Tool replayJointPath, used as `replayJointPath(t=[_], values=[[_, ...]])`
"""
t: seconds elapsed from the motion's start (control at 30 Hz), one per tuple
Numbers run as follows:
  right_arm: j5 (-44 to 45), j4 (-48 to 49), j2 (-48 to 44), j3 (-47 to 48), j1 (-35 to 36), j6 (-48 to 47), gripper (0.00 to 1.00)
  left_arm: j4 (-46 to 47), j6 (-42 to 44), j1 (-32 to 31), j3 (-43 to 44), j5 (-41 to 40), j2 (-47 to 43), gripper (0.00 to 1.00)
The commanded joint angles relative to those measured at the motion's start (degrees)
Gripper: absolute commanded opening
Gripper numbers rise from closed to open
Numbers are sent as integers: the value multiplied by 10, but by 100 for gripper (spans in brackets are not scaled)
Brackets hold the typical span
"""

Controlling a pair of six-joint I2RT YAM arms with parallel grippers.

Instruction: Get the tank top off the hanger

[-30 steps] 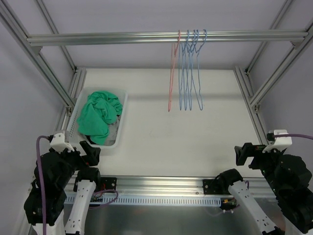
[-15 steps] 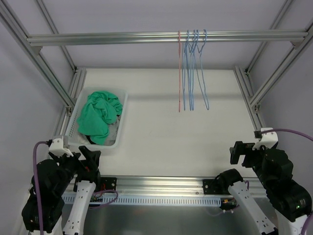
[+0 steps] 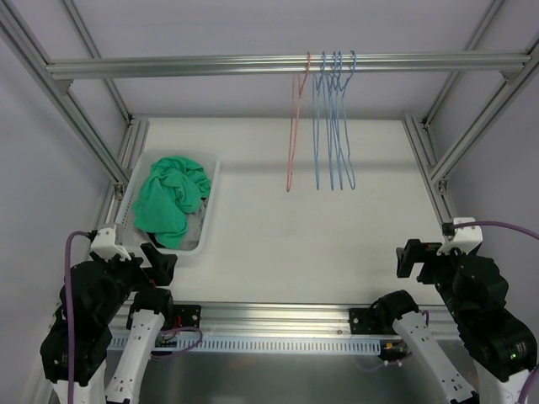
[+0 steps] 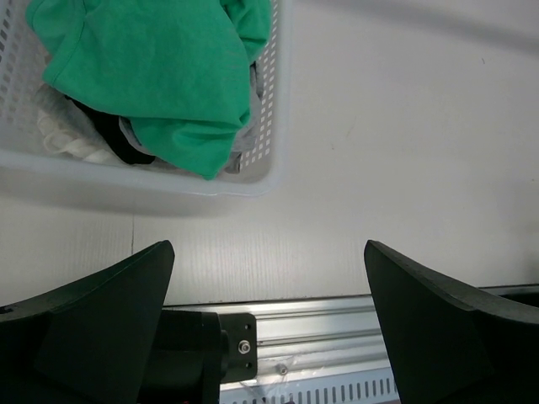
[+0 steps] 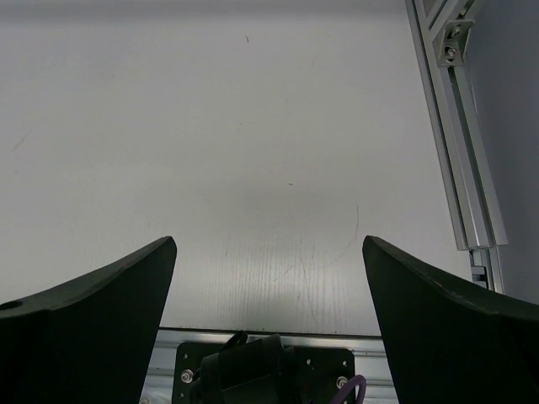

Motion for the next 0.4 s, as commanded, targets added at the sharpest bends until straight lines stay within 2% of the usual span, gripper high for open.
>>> replayJointPath(t=[0.0, 0.37], values=[[0, 30, -7, -3, -2, 2, 99, 38, 3, -3, -12, 5, 3, 99], [2, 31, 5, -7, -2, -2, 100, 44, 3, -3, -18, 0, -6, 99]])
